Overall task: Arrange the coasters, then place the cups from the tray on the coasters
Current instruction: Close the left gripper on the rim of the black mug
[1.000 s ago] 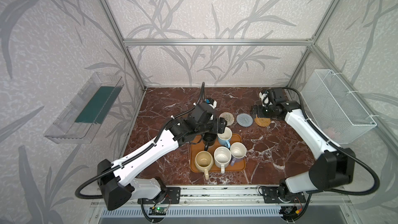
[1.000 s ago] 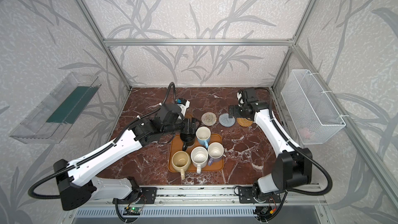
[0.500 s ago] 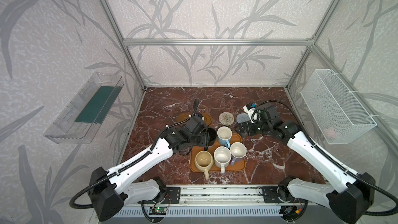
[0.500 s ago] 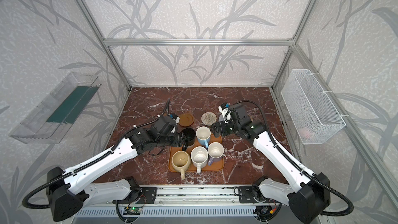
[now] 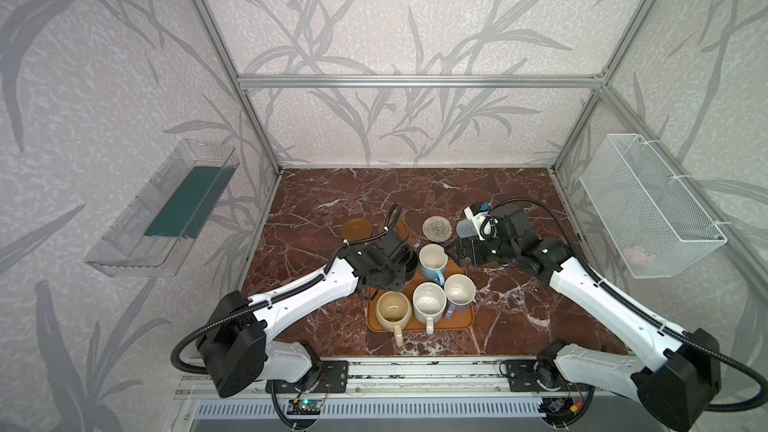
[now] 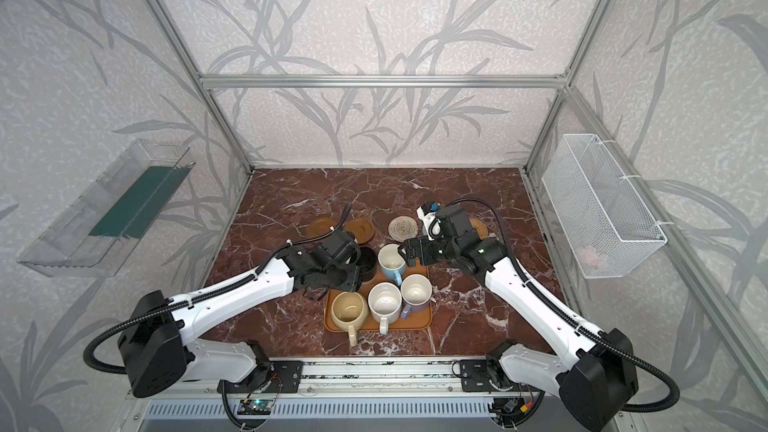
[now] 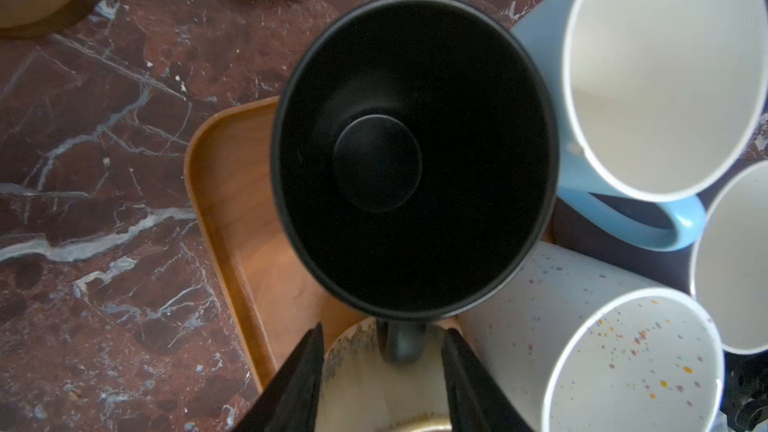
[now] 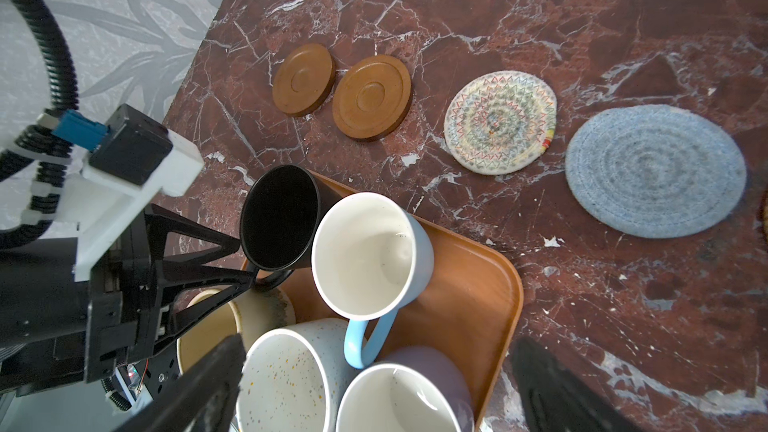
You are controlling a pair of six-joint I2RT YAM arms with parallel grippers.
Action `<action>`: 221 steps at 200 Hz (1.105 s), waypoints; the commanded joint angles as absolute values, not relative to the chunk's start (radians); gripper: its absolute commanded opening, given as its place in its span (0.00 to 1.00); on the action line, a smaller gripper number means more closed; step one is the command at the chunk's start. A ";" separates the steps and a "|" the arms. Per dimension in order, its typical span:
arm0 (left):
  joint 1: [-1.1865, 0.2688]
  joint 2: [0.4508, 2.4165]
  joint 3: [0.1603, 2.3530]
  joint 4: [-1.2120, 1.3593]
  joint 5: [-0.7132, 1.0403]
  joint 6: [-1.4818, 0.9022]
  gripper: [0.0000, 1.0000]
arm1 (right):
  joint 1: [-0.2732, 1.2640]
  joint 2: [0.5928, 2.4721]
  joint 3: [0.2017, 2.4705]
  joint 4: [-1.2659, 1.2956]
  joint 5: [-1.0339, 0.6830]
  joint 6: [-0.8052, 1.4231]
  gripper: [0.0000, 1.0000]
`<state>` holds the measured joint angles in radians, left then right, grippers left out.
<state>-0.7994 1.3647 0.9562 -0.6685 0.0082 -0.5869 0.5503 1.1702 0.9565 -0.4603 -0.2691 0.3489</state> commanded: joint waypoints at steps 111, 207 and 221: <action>-0.811 1.501 0.983 -0.588 -0.060 -0.559 0.33 | 0.595 1.185 0.920 -0.382 -0.239 0.384 0.99; -0.812 1.481 0.997 -0.583 -0.104 -0.545 0.09 | 0.596 1.157 0.899 -0.366 -0.216 0.381 1.00; -0.811 1.469 0.999 -0.585 -0.109 -0.546 0.02 | 0.597 1.154 0.899 -0.368 -0.218 0.381 1.00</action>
